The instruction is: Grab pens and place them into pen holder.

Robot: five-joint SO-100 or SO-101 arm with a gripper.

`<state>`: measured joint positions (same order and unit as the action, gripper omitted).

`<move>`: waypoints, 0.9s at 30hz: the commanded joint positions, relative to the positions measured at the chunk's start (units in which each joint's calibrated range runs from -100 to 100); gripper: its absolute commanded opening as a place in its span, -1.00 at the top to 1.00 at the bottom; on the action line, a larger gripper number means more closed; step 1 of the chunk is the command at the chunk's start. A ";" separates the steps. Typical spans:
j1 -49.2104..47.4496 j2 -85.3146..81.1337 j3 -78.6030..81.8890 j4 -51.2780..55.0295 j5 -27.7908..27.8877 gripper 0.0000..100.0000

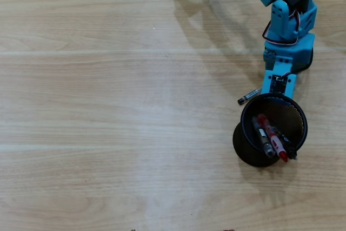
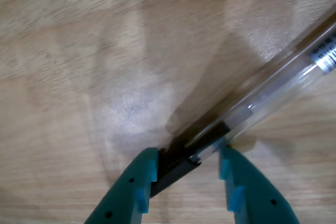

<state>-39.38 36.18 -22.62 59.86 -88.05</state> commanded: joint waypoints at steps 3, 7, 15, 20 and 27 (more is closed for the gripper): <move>0.92 0.59 -1.51 -2.06 -0.29 0.72; 0.51 0.84 -0.69 -2.06 -0.29 0.82; -0.86 -0.09 7.09 -2.23 -0.39 0.97; -0.70 -0.76 4.83 -2.66 -0.18 0.97; -1.02 -13.61 -5.31 14.35 0.08 0.97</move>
<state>-39.97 32.63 -20.32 63.91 -88.16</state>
